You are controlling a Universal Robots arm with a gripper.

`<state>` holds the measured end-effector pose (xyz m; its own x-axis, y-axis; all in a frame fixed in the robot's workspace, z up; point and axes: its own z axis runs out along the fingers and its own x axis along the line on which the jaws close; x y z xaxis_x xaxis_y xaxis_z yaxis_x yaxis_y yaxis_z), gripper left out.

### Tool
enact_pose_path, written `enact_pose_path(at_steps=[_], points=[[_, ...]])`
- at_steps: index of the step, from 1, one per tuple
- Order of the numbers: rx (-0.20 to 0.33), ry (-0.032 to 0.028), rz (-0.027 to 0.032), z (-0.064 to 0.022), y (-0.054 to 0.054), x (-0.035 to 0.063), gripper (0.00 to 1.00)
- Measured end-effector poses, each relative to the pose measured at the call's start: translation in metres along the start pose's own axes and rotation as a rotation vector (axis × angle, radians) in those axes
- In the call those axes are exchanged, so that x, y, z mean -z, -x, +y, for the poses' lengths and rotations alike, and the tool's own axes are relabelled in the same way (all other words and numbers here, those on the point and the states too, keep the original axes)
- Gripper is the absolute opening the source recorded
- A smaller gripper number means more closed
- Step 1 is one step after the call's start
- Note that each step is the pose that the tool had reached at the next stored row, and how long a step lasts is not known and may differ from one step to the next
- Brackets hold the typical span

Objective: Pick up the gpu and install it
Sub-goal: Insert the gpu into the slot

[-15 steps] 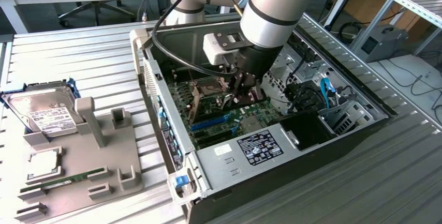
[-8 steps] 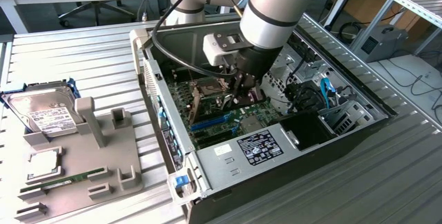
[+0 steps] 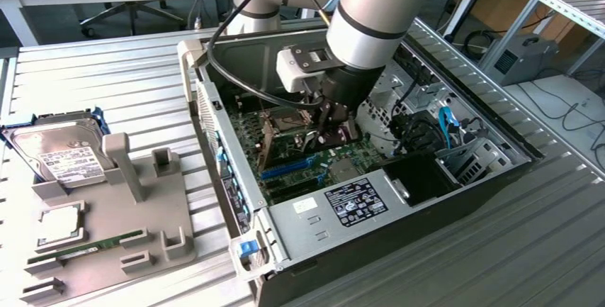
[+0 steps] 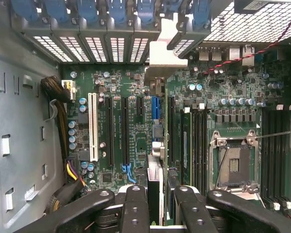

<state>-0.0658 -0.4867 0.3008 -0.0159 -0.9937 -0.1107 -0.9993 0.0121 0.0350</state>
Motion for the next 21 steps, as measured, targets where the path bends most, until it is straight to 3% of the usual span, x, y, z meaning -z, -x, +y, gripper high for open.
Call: enact_pose_path(at_steps=[21], points=[[0.0,0.0,0.0,0.0025,-0.0006,-0.0048,0.26]])
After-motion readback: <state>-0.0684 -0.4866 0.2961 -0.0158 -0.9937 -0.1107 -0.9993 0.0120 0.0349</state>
